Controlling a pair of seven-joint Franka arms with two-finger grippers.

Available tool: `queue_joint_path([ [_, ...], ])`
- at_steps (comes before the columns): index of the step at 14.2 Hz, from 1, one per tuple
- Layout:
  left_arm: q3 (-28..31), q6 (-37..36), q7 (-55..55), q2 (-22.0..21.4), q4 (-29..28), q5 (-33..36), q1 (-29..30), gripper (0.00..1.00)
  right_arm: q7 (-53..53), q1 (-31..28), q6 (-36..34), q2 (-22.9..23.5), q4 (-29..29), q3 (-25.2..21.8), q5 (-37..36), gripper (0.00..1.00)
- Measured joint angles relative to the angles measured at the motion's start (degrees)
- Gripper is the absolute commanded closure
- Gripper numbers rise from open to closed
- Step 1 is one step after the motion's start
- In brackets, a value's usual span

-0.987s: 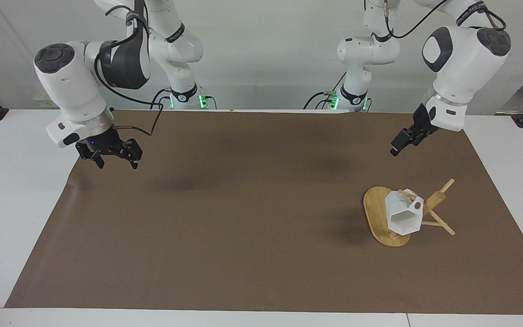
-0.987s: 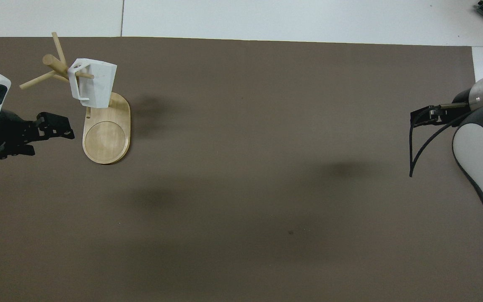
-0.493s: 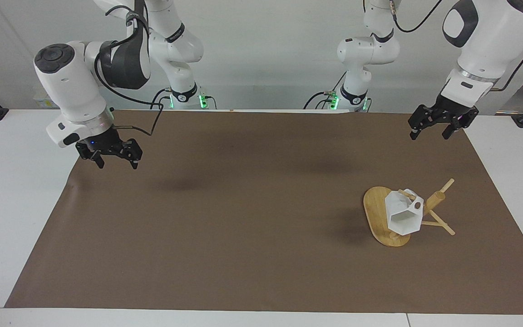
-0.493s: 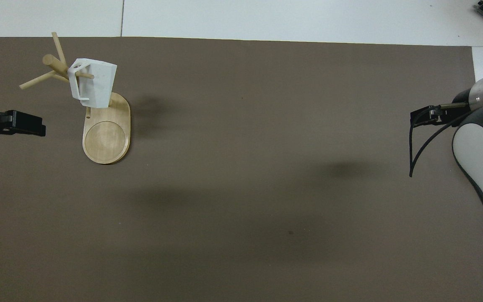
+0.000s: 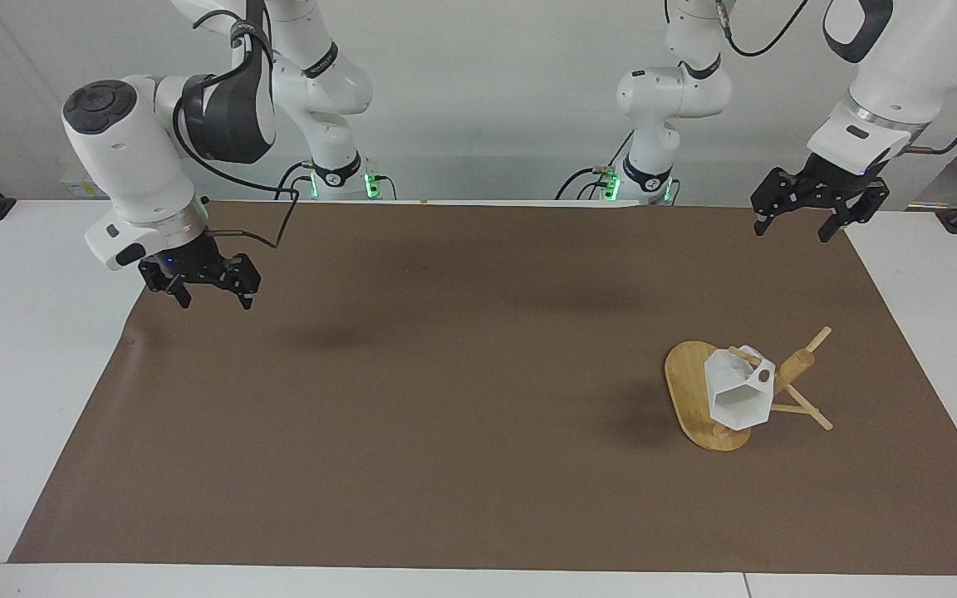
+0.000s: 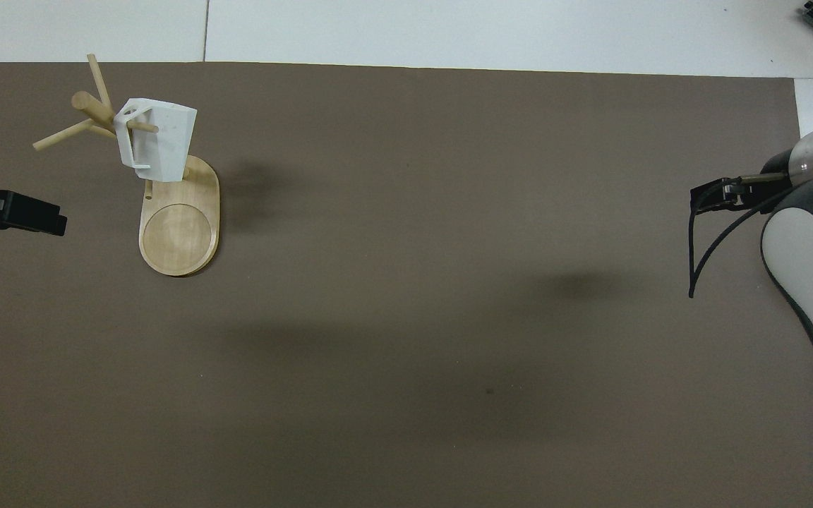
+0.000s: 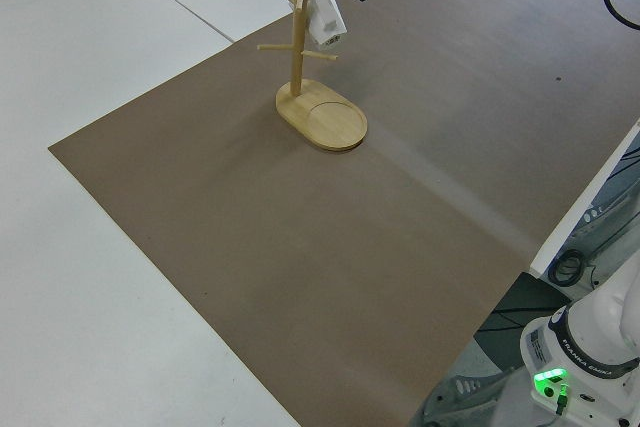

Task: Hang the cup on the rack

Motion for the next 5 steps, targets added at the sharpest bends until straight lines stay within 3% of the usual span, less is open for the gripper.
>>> queue_joint_path([
  [5,0.0,-0.3,0.1,0.0,0.1,0.0,0.0,0.00,0.0,0.0,0.0,0.0,0.0,0.0,0.0,0.00],
])
